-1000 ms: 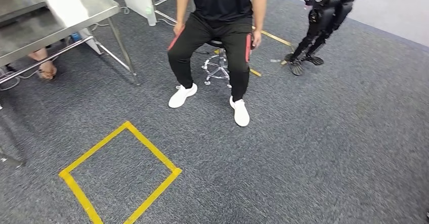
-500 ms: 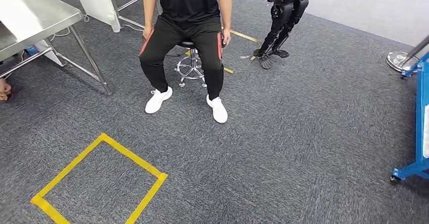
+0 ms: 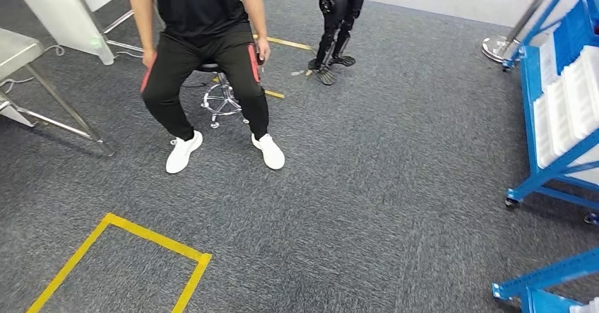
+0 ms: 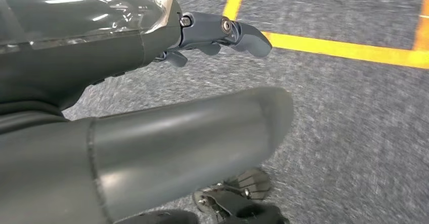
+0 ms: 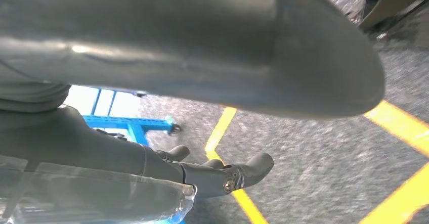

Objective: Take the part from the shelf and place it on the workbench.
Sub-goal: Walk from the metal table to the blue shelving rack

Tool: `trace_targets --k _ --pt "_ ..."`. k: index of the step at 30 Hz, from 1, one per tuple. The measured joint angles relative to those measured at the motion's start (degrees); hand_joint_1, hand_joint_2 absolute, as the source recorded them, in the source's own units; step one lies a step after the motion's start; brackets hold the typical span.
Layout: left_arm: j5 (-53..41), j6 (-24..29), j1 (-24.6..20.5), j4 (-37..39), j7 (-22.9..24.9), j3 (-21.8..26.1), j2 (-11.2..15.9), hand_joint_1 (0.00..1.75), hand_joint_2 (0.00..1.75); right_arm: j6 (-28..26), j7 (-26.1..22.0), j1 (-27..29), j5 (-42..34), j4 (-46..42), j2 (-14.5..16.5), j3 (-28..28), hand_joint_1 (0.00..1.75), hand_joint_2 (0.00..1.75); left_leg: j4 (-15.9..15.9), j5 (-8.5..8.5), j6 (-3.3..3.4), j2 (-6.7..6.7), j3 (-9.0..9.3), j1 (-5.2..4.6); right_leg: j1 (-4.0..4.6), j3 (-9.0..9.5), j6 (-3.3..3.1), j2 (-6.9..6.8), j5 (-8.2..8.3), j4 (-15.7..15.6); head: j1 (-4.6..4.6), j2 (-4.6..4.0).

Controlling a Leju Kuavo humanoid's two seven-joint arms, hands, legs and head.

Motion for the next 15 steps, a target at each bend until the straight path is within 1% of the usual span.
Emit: trace_targets --k 1,2,3,4,5,6,7,8,9,10,11,12,13,14,15 --pt "0.0 0.0 0.1 0.0 0.0 0.0 0.0 0.0 0.0 0.0 0.0 0.0 0.0 0.0 0.0 0.0 0.0 0.0 3.9 -2.11 -0.06 -1.31 -1.81 0.04 0.09 -0.14 -0.19 0.67 0.08 0.0 -0.07 0.0" --pt "0.0 0.0 0.3 0.0 0.0 0.0 0.0 0.0 0.0 0.0 0.0 0.0 0.0 0.0 0.0 0.0 0.0 0.0 7.6 -3.58 -0.11 -1.96 -3.53 0.05 0.21 -0.22 -0.28 1.4 0.1 0.0 -0.11 0.0" --pt "0.0 0.0 0.4 0.0 0.0 0.0 0.0 0.0 0.0 0.0 0.0 0.0 0.0 0.0 0.0 0.0 0.0 0.0 9.8 -4.01 -0.13 -2.23 -4.69 0.06 0.3 -0.23 -0.28 2.19 0.1 0.1 -0.12 0.0" --pt "0.0 0.0 0.4 0.0 0.0 0.0 0.0 0.0 0.0 0.0 0.0 0.1 0.0 0.0 0.0 0.0 0.0 0.0 9.8 -3.14 -0.1 -2.34 -4.84 0.07 0.35 -0.16 -0.27 2.97 0.1 0.1 -0.12 0.0" --pt "0.0 0.0 0.4 0.1 0.0 0.0 0.0 0.0 0.0 0.0 0.0 0.1 0.0 0.0 0.0 -0.1 0.0 0.0 7.7 -1.26 -0.03 -2.54 -4.0 0.13 0.35 -0.06 -0.26 3.77 0.09 0.2 -0.12 0.0" --pt "0.0 0.0 0.4 0.1 0.0 0.0 0.1 0.0 0.0 0.0 0.0 0.1 0.0 0.0 0.1 -0.1 0.0 0.0 4.1 1.11 0.05 -3.34 -2.47 0.27 0.35 -0.02 -0.23 4.57 0.08 0.3 -0.12 0.0" --pt "0.0 0.0 0.4 0.1 0.0 0.0 0.1 0.0 0.0 0.0 0.0 0.1 0.0 0.0 0.1 -0.1 0.0 0.0 0.3 2.92 0.14 -4.65 -0.9 0.42 0.49 -0.11 -0.13 5.31 0.02 0.5 -0.12 0.0" --pt "-0.1 0.0 0.4 0.1 0.1 0.0 0.2 0.0 0.0 0.0 0.0 -0.1 0.0 0.0 0.1 -0.1 0.0 0.0 -2.6 4.07 0.22 -5.76 0.26 0.55 0.61 -0.34 0.06 6.03 0.0 0.7 -0.1 0.0" --pt "-0.1 0.0 0.4 0.1 0.1 0.0 0.2 0.0 0.0 0.0 0.0 -0.1 0.0 0.0 0.2 -0.1 0.0 0.0 -4.2 4.47 0.33 -6.6 0.86 0.56 0.72 -0.74 0.34 6.64 0.03 0.9 -0.07 0.0" --pt "-0.1 0.0 0.4 0.1 0.2 0.0 0.2 0.0 0.0 -0.1 0.0 -0.1 0.1 0.0 0.2 -0.1 0.0 0.0 -4.7 4.33 0.56 -6.68 0.97 0.37 0.77 -1.13 0.76 7.24 0.12 0.9 -0.07 0.0" --pt "-0.2 0.0 0.4 0.1 0.2 0.0 0.2 0.0 0.0 -0.1 0.0 0.0 0.1 0.0 0.2 -0.2 0.0 0.0 -4.9 4.4 0.92 -6.08 0.99 0.16 0.69 -1.55 1.23 7.87 0.27 0.8 -0.05 0.0" --pt "-0.3 0.0 0.3 0.1 0.1 0.0 0.2 0.0 0.0 -0.1 0.1 0.1 0.2 0.0 0.2 -0.3 0.0 0.0 -5.2 4.62 1.42 -5.38 1.2 0.04 0.62 -1.86 1.63 7.96 0.3 0.9 -0.05 0.0" --pt "-0.4 0.0 0.3 0.1 0.0 0.0 0.2 0.0 0.0 -0.1 0.1 0.2 0.2 0.0 0.2 -0.3 0.0 0.0 -5.5 4.86 1.97 -4.69 1.44 -0.03 0.64 -2.29 1.87 7.17 -0.02 1.5 -0.02 0.0" --pt "-0.6 0.0 0.3 0.1 -0.1 0.0 0.2 0.0 0.0 -0.1 0.2 0.2 0.2 0.0 0.3 -0.4 0.0 0.0 -5.9 5.1 2.43 -3.93 1.65 0.0 0.71 -3.2 1.86 5.81 -0.86 3.2 0.11 0.0" --pt "-0.8 0.0 0.3 0.1 -0.2 0.0 0.2 0.0 0.0 -0.2 0.2 0.1 0.2 0.0 0.3 -0.5 0.0 0.0 -6.1 5.25 2.77 -3.1 1.8 -0.02 0.76 -4.56 1.67 4.12 -2.23 6.0 0.25 0.0"
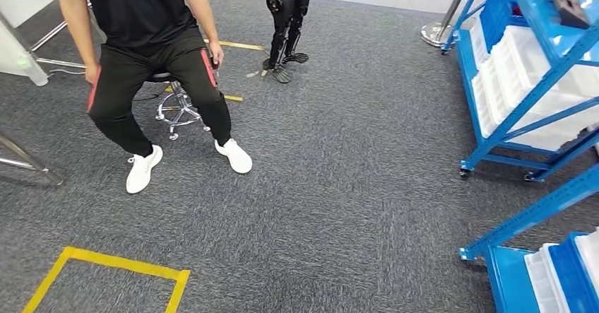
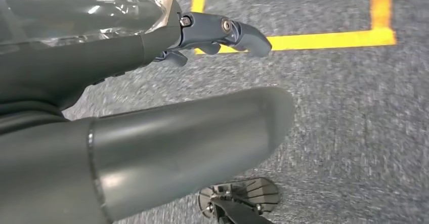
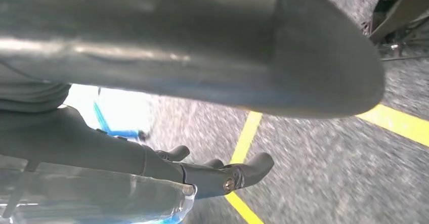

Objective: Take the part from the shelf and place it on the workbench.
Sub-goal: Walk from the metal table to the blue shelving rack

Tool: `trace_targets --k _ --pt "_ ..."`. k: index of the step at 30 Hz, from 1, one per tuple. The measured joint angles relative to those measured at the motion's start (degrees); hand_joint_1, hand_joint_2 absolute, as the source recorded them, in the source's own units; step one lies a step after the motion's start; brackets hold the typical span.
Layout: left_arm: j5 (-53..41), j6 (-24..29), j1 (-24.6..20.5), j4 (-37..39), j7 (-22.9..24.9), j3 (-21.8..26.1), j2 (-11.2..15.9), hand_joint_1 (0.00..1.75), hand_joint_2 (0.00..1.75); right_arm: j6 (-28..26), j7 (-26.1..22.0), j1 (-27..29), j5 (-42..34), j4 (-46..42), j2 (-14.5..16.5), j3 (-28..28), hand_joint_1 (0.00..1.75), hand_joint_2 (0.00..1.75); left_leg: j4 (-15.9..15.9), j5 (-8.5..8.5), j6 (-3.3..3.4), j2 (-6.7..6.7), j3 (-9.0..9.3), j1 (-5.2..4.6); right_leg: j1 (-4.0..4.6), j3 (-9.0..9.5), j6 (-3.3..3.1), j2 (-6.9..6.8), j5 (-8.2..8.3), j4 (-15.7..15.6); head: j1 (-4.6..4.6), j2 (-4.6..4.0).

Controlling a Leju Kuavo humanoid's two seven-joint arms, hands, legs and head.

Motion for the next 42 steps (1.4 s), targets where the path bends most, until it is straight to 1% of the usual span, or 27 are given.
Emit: trace_targets --k 2,3,4,5,6,8,10,12,14,16,18,19,20,21,23,25,26,27,29,31,33,34,35,36,38,40,42 --pt "-0.3 0.0 0.0 0.0 -0.1 0.0 0.0 0.0 0.0 0.0 0.2 -0.2 0.0 0.0 0.1 -0.2 0.0 0.0 0.0 0.0 0.28 1.7 -0.09 -0.24 0.02 -3.78 -0.29 -2.09 -3.08 7.5 0.21 0.0" --pt "-0.4 0.0 0.0 0.0 0.0 0.0 0.0 0.0 0.0 0.0 0.3 -0.2 0.0 0.0 0.1 -0.3 0.0 0.0 0.0 -0.03 0.29 2.55 -0.14 -0.33 -0.04 -4.99 -0.17 -2.43 -3.87 10.1 0.21 0.0" --pt "-0.4 0.0 0.0 0.0 0.0 0.0 0.0 0.0 0.0 0.0 0.4 -0.2 0.0 0.0 0.1 -0.4 0.0 0.0 0.0 -0.06 0.28 3.33 -0.17 -0.39 -0.13 -5.18 0.16 -2.65 -3.83 10.8 0.22 0.0" --pt "-0.5 0.0 0.0 0.0 0.0 0.0 0.0 0.0 0.0 0.0 0.4 -0.1 0.0 0.0 0.1 -0.4 0.0 0.0 0.0 -0.1 0.23 4.01 -0.14 -0.4 -0.24 -4.14 0.64 -2.97 -2.98 9.1 0.22 0.0" --pt "-0.5 0.0 -0.1 0.0 0.0 -0.1 0.0 0.0 0.0 0.0 0.5 -0.1 0.0 0.0 0.1 -0.4 0.0 0.0 0.0 -0.16 0.13 4.66 -0.05 -0.39 -0.33 -2.04 1.13 -3.65 -1.62 5.4 0.23 0.0" --pt "-0.5 0.0 -0.2 0.0 0.0 -0.1 0.0 0.0 0.0 0.0 0.5 -0.2 0.2 0.0 0.2 -0.4 0.0 0.0 0.1 -0.47 -0.35 5.82 0.28 -0.64 -0.2 2.18 1.33 -6.49 0.78 -2.4 0.25 0.0" --pt "-0.5 0.1 -0.2 0.0 0.0 -0.1 0.1 0.0 0.0 0.0 0.3 -0.4 0.5 0.0 0.2 -0.4 0.0 0.0 0.1 -0.83 -1.05 6.95 0.7 -0.89 0.16 3.55 0.57 -7.85 1.69 -5.4 0.15 0.0" --pt "-0.5 0.4 -0.3 0.0 0.0 -0.1 0.1 0.0 0.0 0.0 0.1 -0.4 0.5 0.0 0.3 -0.4 0.0 0.0 0.0 -1.07 -1.76 7.75 1.1 -0.68 0.06 3.5 -0.32 -6.48 1.99 -5.5 0.04 0.0" --pt "-0.5 0.6 -0.3 0.0 -0.1 -0.1 0.1 0.0 0.0 0.0 0.1 -0.3 0.6 0.0 0.3 -0.4 0.0 0.0 1.7 -2.63 -2.39 5.5 0.65 -0.28 -0.43 3.78 -1.18 -5.22 2.38 -5.8 -0.1 0.0" --pt "-0.5 0.6 -0.1 0.0 -0.1 -0.1 0.1 0.0 0.0 0.0 0.1 -0.3 0.7 0.0 0.3 -0.5 0.0 0.0 7.7 -6.45 -2.67 1.96 -2.04 -0.05 -0.59 3.77 -1.94 -4.01 2.7 -5.9 -0.25 0.0" --pt "-0.5 0.6 0.2 0.0 -0.2 -0.1 0.1 0.0 0.0 0.0 0.0 -0.3 0.8 0.0 0.3 -0.5 0.0 0.0 14.7 -9.48 -2.82 0.73 -5.48 0.06 -0.37 3.54 -2.34 -2.54 2.82 -5.9 -0.26 0.0" --pt "-0.5 0.7 0.3 0.0 -0.2 -0.1 0.1 0.0 0.0 0.0 0.0 -0.2 0.8 0.0 0.3 -0.5 0.0 0.0 16.0 -9.39 -2.91 0.6 -6.27 0.17 -0.3 3.51 -2.38 -1.71 2.85 -5.8 -0.27 0.0" --pt "-0.5 0.7 0.3 0.0 -0.2 -0.1 0.1 0.0 0.0 0.0 0.0 -0.2 0.8 0.0 0.3 -0.5 0.0 0.0 15.3 -8.16 -2.99 0.51 -6.08 0.33 -0.29 3.54 -2.36 -0.86 2.84 -5.8 -0.26 0.0" --pt "-0.5 0.7 0.3 0.0 -0.2 -0.1 0.1 0.0 0.0 0.0 0.0 -0.1 0.9 0.0 0.3 -0.5 0.0 0.0 12.7 -6.09 -3.05 0.2 -4.96 0.58 -0.32 3.57 -2.33 -0.01 2.83 -5.6 -0.26 0.0" --pt "-0.5 0.7 0.3 0.0 -0.2 -0.1 0.1 0.0 0.0 0.0 0.0 -0.2 0.9 0.0 0.3 -0.5 0.0 0.0 5.7 -2.4 -3.14 -2.19 -1.99 1.19 -0.21 3.24 -2.0 1.53 2.64 -4.8 -0.25 0.0" --pt "-0.5 0.7 0.3 0.0 -0.3 -0.1 0.1 0.0 0.0 0.0 0.0 -0.3 1.0 0.0 0.3 -0.5 0.0 0.0 2.3 -1.42 -2.92 -4.04 -0.72 1.2 -0.04 2.38 -1.19 2.86 2.57 -4.2 -0.15 0.0" --pt "-0.6 0.7 0.2 0.0 -0.3 -0.1 0.1 0.0 0.0 0.0 0.0 -0.2 1.0 0.0 0.4 -0.5 0.0 0.0 2.0 -1.51 -2.61 -3.94 -0.71 0.89 -0.04 1.93 -0.65 3.48 2.68 -4.1 -0.09 0.0" --pt "-0.6 0.7 0.1 0.0 -0.3 -0.1 0.1 0.0 0.0 0.0 0.0 -0.1 1.0 0.0 0.4 -0.5 0.0 0.0 2.0 -1.3 -2.07 -3.21 -0.7 0.67 -0.17 1.58 -0.18 3.93 2.86 -4.2 -0.06 0.0" --pt "-0.6 0.7 0.0 0.0 -0.4 -0.1 0.1 0.0 0.0 0.0 0.0 0.0 1.0 0.0 0.4 -0.6 0.0 0.0 1.3 -0.7 -0.94 -1.79 -0.48 0.48 -0.3 0.6 0.24 2.23 2.31 -2.9 0.03 0.0" --pt "-0.6 0.7 0.1 0.0 -0.4 -0.1 0.1 0.0 0.0 0.0 0.0 -0.1 1.0 0.0 0.5 -0.6 0.0 0.0 0.8 -0.37 -0.24 -0.11 -0.38 0.36 -0.29 -2.11 -0.11 -1.03 -0.28 2.4 0.22 0.0" --pt "-0.6 0.7 0.2 0.0 -0.4 -0.1 0.2 0.0 0.0 0.0 0.0 -0.2 1.0 0.0 0.5 -0.7 0.0 0.0 0.8 -0.36 -0.08 1.7 -0.51 0.13 -0.33 -5.65 -0.16 -2.32 -3.09 9.6 0.34 0.0" --pt "-0.6 0.7 0.2 0.0 -0.4 -0.1 0.2 0.0 0.0 0.0 0.0 -0.2 1.0 0.0 0.5 -0.7 0.0 0.0 0.8 -0.38 -0.09 2.59 -0.55 0.05 -0.41 -6.41 0.14 -2.52 -3.53 11.3 0.34 0.0" --pt "-0.6 0.7 0.2 0.0 -0.4 -0.1 0.2 0.0 0.0 0.0 0.0 -0.1 1.0 0.0 0.5 -0.7 0.0 0.0 0.8 -0.42 -0.14 3.36 -0.56 0.03 -0.53 -6.04 0.6 -2.74 -3.17 11.0 0.35 0.0" --pt "-0.6 0.7 0.1 0.0 -0.4 -0.1 0.1 0.0 0.0 0.0 0.0 0.0 1.0 0.0 0.5 -0.7 0.0 0.0 0.8 -0.47 -0.24 4.07 -0.51 0.06 -0.7 -4.44 1.15 -3.16 -2.1 8.3 0.35 0.0" --pt "-0.6 0.7 0.1 0.0 -0.4 -0.1 0.1 0.0 0.0 0.0 0.0 -0.1 1.0 0.0 0.5 -0.7 0.0 0.0 0.9 -0.75 -0.73 5.31 -0.25 -0.04 -0.78 0.23 1.84 -5.51 0.38 0.3 0.38 0.0" --pt "-0.6 0.7 0.1 0.0 -0.5 -0.1 0.2 0.0 0.0 0.0 -0.1 -0.2 1.0 0.0 0.5 -0.7 0.0 0.0 0.9 -1.11 -1.51 6.34 0.13 -0.25 -0.39 2.63 1.18 -7.15 1.66 -4.0 0.17 0.0" --pt "-0.6 0.7 -0.1 0.0 -0.5 -0.1 0.1 0.0 0.0 0.0 -0.1 -0.2 1.0 0.0 0.5 -0.8 0.0 0.0 0.7 -1.29 -2.26 7.39 0.62 -0.14 0.09 2.38 -0.04 -6.37 1.9 -4.3 -0.11 0.0"
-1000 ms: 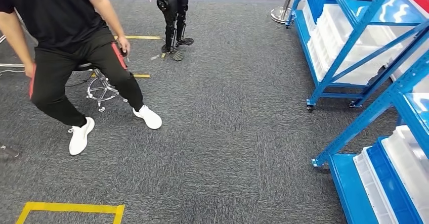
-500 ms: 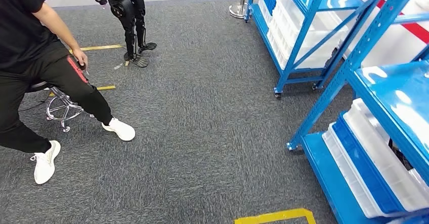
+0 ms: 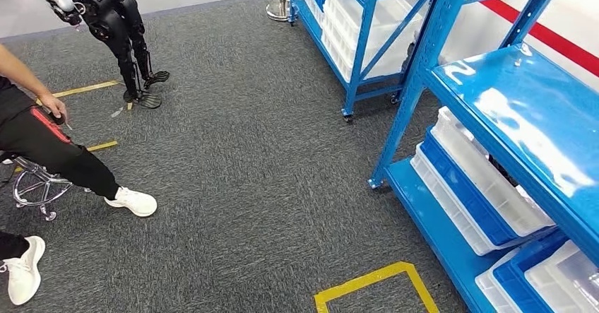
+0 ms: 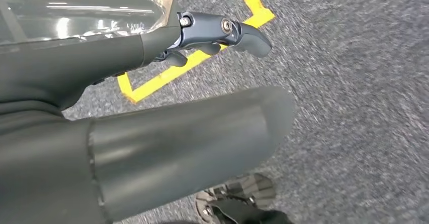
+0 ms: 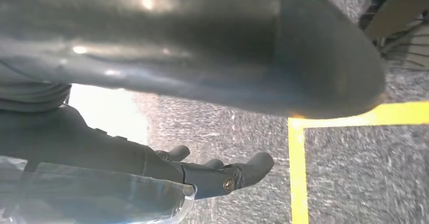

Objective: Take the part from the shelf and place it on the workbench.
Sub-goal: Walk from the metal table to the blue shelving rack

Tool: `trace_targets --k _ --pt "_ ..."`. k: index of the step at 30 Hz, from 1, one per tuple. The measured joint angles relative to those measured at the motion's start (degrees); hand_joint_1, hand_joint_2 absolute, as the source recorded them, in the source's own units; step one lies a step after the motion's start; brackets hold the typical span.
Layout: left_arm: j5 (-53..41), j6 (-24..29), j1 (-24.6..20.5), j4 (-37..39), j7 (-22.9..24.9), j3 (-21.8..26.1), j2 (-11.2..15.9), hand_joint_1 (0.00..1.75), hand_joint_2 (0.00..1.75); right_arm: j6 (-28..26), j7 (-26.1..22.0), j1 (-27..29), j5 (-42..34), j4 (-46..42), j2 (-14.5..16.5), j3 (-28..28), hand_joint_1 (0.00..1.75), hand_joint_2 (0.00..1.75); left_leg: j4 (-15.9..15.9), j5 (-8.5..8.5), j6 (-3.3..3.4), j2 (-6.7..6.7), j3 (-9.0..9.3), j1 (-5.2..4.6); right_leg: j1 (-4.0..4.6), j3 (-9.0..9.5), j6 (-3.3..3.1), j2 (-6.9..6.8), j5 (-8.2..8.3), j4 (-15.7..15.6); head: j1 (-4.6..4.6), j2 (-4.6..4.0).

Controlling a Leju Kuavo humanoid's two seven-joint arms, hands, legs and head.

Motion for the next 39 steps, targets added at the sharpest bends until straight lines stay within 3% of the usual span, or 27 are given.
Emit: trace_targets --k 1,3,5,7,8,9,10,12,14,16,18,20,22,23,24,25,27,29,31,33,35,36,37,39 --pt "0.0 0.0 -0.1 0.0 0.0 0.0 -0.1 0.0 0.0 0.0 0.0 0.1 0.0 0.0 0.0 0.0 0.0 0.0 0.1 -0.21 -0.38 -0.19 0.19 0.22 -0.15 0.05 -0.49 0.6 0.08 -0.1 -0.08 0.0" --pt "0.0 -0.1 -0.3 0.0 0.0 0.0 -0.1 0.0 0.0 0.0 0.0 0.1 -0.2 0.0 -0.1 -0.1 0.0 0.0 2.6 -2.3 -0.82 -2.59 -0.61 0.56 -0.58 0.35 -1.51 1.76 0.36 -0.4 -0.28 0.0" --pt "-0.2 -0.2 -0.2 0.0 0.1 0.0 -0.1 0.0 0.0 0.0 0.0 0.0 -0.3 0.0 -0.1 -0.1 0.0 0.0 9.2 -6.15 -0.77 -5.63 -3.66 0.67 -0.5 0.34 -2.25 2.97 0.56 -0.5 -0.5 0.0" --pt "-0.4 -0.2 0.0 0.0 0.4 0.0 -0.1 0.0 0.0 0.1 -0.1 0.0 -0.3 0.0 -0.1 -0.2 0.0 0.0 14.9 -8.1 -0.61 -6.56 -6.7 0.67 -0.08 0.27 -2.47 4.5 0.61 -0.4 -0.51 0.0" --pt "-0.5 -0.2 0.0 0.0 0.5 0.0 -0.1 0.0 0.0 0.1 -0.1 0.0 -0.2 0.0 -0.1 -0.3 0.0 0.0 15.3 -7.41 -0.49 -6.72 -7.11 0.67 0.05 0.31 -2.48 5.32 0.6 -0.4 -0.51 0.0" --pt "-0.5 -0.2 0.0 0.0 0.5 0.0 -0.1 0.0 0.0 0.2 -0.1 0.0 -0.2 0.0 -0.1 -0.4 0.0 0.0 13.5 -5.66 -0.32 -6.91 -6.48 0.68 0.12 0.42 -2.47 6.12 0.6 -0.4 -0.51 0.0" --pt "-0.5 -0.2 0.0 0.0 0.6 0.0 -0.1 0.0 0.0 0.2 -0.1 0.0 -0.2 0.0 -0.1 -0.4 0.0 0.0 10.2 -3.38 -0.11 -7.53 -5.09 0.7 0.14 0.52 -2.45 6.89 0.6 -0.3 -0.5 0.0" --pt "-0.6 -0.2 0.0 0.0 0.6 0.0 -0.1 0.0 0.0 0.3 -0.1 -0.1 -0.2 0.0 -0.1 -0.5 0.0 0.0 3.7 -0.26 0.25 -10.31 -2.34 0.75 0.27 0.39 -2.24 8.28 0.63 -0.1 -0.47 0.0" --pt "-0.6 -0.2 -0.1 0.0 0.8 0.0 -0.1 0.0 0.0 0.3 -0.1 -0.2 0.0 0.0 -0.1 -0.5 0.0 0.0 1.2 0.29 0.55 -11.75 -1.41 0.44 0.22 -0.19 -1.6 9.51 0.82 -0.1 -0.44 0.0" --pt "-0.6 -0.2 -0.3 0.0 1.0 0.0 -0.2 0.0 0.0 0.4 0.0 -0.1 0.2 0.0 -0.1 -0.7 0.0 0.0 0.6 0.68 1.23 -10.4 -1.21 0.09 0.01 -0.88 -0.75 10.37 1.08 -0.1 -0.44 0.0" --pt "-0.6 -0.2 -0.5 0.0 1.0 0.0 -0.3 0.0 0.0 0.4 0.0 0.0 0.4 0.0 -0.1 -0.9 0.0 0.0 -0.3 1.28 2.13 -8.87 -0.83 0.06 0.05 -2.19 -0.47 8.19 0.07 2.0 -0.3 0.0" --pt "-0.6 -0.2 -0.5 0.0 1.0 0.0 -0.4 0.0 0.0 0.4 0.0 -0.2 0.5 0.0 -0.1 -1.0 0.0 0.0 -0.8 1.53 2.61 -7.13 -0.67 -0.05 0.1 -5.2 -0.7 5.0 -2.89 8.0 -0.03 0.0" --pt "-0.6 -0.2 -0.5 0.0 1.0 0.0 -0.5 0.0 0.0 0.4 0.0 -0.2 0.5 0.0 -0.1 -1.1 0.0 0.0 -0.8 1.49 2.66 -5.33 -0.77 -0.17 -0.11 -8.31 -0.49 4.02 -5.27 14.2 0.09 0.0" --pt "-0.6 -0.2 -0.5 0.0 1.0 0.0 -0.5 0.0 0.0 0.4 0.0 -0.2 0.5 0.0 -0.2 -1.1 0.0 0.0 -0.8 1.43 2.6 -4.51 -0.8 -0.19 -0.29 -8.61 -0.05 3.8 -5.33 15.0 0.1 0.0" --pt "-0.6 -0.4 -0.5 0.0 1.0 0.0 -0.5 0.0 0.0 0.4 0.0 -0.1 0.5 0.0 -0.2 -1.1 0.0 0.0 -0.8 1.35 2.49 -3.78 -0.77 -0.16 -0.53 -7.73 0.54 3.49 -4.59 13.6 0.1 0.0" --pt "-0.6 -0.6 -0.6 0.0 1.0 0.0 -0.6 0.0 0.0 0.4 0.0 0.0 0.5 0.0 -0.2 -1.1 0.0 0.0 -0.8 1.24 2.3 -3.1 -0.66 -0.11 -0.8 -5.72 1.19 2.78 -3.3 10.0 0.11 0.0" --pt "-0.6 -1.1 -0.5 0.0 1.0 0.0 -0.6 0.0 0.0 0.4 0.0 -0.1 0.5 0.0 -0.2 -1.1 0.0 0.0 -0.7 0.79 1.62 -1.87 -0.24 -0.25 -0.93 -1.39 1.74 -0.24 -0.9 2.5 0.14 0.0" --pt "-0.6 -1.3 -0.6 0.0 1.0 0.0 -0.5 0.0 0.0 0.4 0.0 -0.3 0.5 0.0 -0.1 -1.2 0.0 0.0 -0.6 0.29 0.8 -0.74 0.36 -0.5 -0.53 0.28 0.96 -1.83 0.01 -0.4 -0.02 0.0" --pt "-0.6 -1.3 -0.8 0.0 1.0 0.0 -0.6 0.0 0.0 0.4 0.0 -0.3 0.5 0.0 -0.2 -1.2 0.0 0.0 -0.7 -0.09 0.06 0.31 0.97 -0.32 -0.45 0.23 -0.12 -0.48 0.18 -0.5 -0.21 0.0" --pt "-0.6 -1.3 -0.9 0.0 1.0 0.0 -0.7 0.0 0.0 0.4 0.0 -0.3 0.5 0.0 -0.2 -1.3 0.0 0.0 0.6 -1.43 -0.55 -1.32 0.84 0.14 -0.81 0.48 -0.99 0.81 0.35 -0.7 -0.37 0.0" --pt "-0.6 -1.3 -0.9 0.0 1.2 0.0 -0.7 0.0 0.0 0.4 0.0 -0.3 0.5 0.0 -0.3 -1.3 0.0 0.0 6.3 -4.95 -0.76 -4.81 -1.68 0.38 -0.88 0.66 -1.79 2.02 0.52 -0.8 -0.56 0.0" --pt "-0.6 -1.3 -0.8 0.0 1.3 0.0 -0.7 0.0 0.0 0.4 0.0 -0.3 0.5 0.0 -0.4 -1.3 0.0 0.0 9.9 -6.77 -0.73 -5.83 -3.5 0.38 -0.75 0.6 -2.07 2.62 0.56 -0.8 -0.58 0.0" --pt "-0.6 -1.4 -0.8 0.0 1.4 0.0 -0.7 0.0 0.0 0.4 0.0 -0.3 0.5 0.0 -0.4 -1.3 0.0 0.0 13.5 -8.18 -0.73 -6.41 -5.38 0.38 -0.57 0.55 -2.21 3.35 0.59 -0.8 -0.58 0.0" --pt "-0.6 -1.4 -0.6 0.0 1.5 0.0 -0.7 0.0 0.0 0.4 0.0 -0.3 0.6 0.0 -0.4 -1.3 0.0 0.0 16.1 -7.96 -0.63 -6.69 -7.24 0.38 -0.33 0.58 -2.3 4.79 0.63 -0.8 -0.57 0.0"
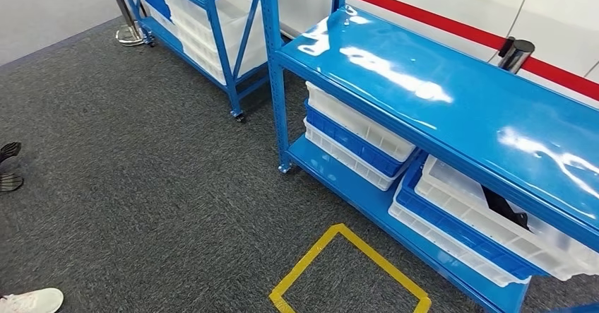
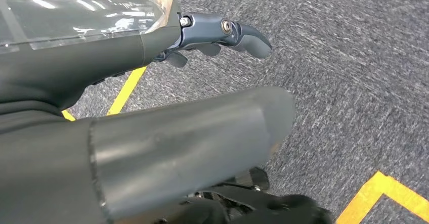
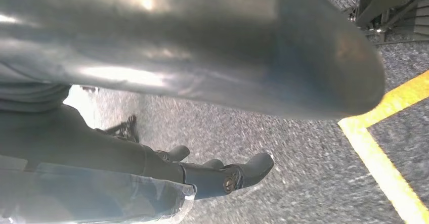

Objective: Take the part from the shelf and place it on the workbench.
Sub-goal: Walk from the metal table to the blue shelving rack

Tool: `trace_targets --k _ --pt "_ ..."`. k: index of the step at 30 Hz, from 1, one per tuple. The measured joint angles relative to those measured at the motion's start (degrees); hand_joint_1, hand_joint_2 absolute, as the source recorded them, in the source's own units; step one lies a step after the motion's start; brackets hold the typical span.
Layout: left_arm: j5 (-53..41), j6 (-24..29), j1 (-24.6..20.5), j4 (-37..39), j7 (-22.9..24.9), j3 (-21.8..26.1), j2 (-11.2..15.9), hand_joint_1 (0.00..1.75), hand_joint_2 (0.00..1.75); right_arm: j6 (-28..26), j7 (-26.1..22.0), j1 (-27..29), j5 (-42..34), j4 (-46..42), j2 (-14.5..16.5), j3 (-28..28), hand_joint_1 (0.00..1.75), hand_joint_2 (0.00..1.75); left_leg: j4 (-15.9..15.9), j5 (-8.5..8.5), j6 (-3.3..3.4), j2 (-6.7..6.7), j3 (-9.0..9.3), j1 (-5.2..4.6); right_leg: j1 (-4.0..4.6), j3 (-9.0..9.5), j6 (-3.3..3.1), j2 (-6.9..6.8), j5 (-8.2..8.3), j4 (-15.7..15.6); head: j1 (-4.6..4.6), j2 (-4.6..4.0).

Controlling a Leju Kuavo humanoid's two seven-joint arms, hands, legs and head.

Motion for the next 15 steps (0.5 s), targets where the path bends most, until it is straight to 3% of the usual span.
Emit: trace_targets --k 2,4,6,8,9,11,13,15 --pt "0.0 0.0 0.0 0.0 0.0 0.0 0.0 0.0 0.0 0.0 0.0 0.0 0.0 0.0 0.0 0.0 0.0 0.0 -3.8 3.58 0.28 -0.4 1.14 0.02 0.07 0.18 -0.02 1.49 0.02 0.1 -0.01 0.0" --pt "0.0 0.0 0.0 0.0 0.1 0.0 0.0 0.0 0.0 0.0 0.0 0.0 0.0 0.0 0.0 0.0 0.0 0.0 -10.9 7.55 0.64 -2.48 3.97 0.12 0.23 0.21 0.12 2.87 -0.03 0.2 0.0 0.0" --pt "0.0 0.1 0.0 0.0 0.1 0.0 0.1 0.0 0.0 0.0 0.0 -0.1 0.1 0.0 0.1 0.0 0.0 0.0 -14.9 8.94 0.97 -3.94 5.47 -0.02 0.43 -0.1 0.63 4.04 -0.03 0.3 0.05 0.0" --pt "0.0 0.2 -0.2 0.0 0.1 0.0 0.0 0.0 0.0 0.0 0.0 0.1 0.3 0.0 0.1 0.0 0.0 0.0 -15.4 9.02 1.63 -3.1 5.68 -0.41 0.41 -0.68 1.5 4.96 0.11 0.2 0.07 0.0" --pt "0.0 0.2 -0.2 0.0 0.1 0.0 0.0 0.0 0.0 0.0 0.0 0.2 0.3 0.0 0.1 0.0 0.0 0.0 -15.8 9.26 2.14 -2.54 5.83 -0.51 0.38 -0.98 1.82 4.4 0.02 0.4 0.07 0.0" --pt "0.0 0.3 -0.2 0.0 0.2 0.0 -0.2 0.0 0.0 0.1 0.0 0.3 0.4 0.0 0.0 0.0 0.0 0.0 -16.5 9.83 3.03 -1.19 6.06 -0.44 0.4 -2.53 1.83 1.69 -1.67 3.4 0.19 0.0" --pt "0.0 0.4 -0.1 0.0 0.2 0.0 -0.2 0.0 0.0 0.1 0.0 0.1 0.5 0.0 0.1 0.0 0.0 0.0 -16.7 9.96 3.36 0.35 6.02 -0.48 0.31 -6.04 1.43 -0.65 -5.09 10.4 0.3 0.0" --pt "0.0 0.4 -0.1 0.0 0.2 0.0 -0.2 0.0 0.0 0.1 0.0 0.1 0.5 0.0 0.0 0.0 0.0 0.0 -16.7 9.89 3.32 1.94 5.94 -0.52 0.17 -8.73 1.77 -1.02 -7.04 16.0 0.31 0.0"
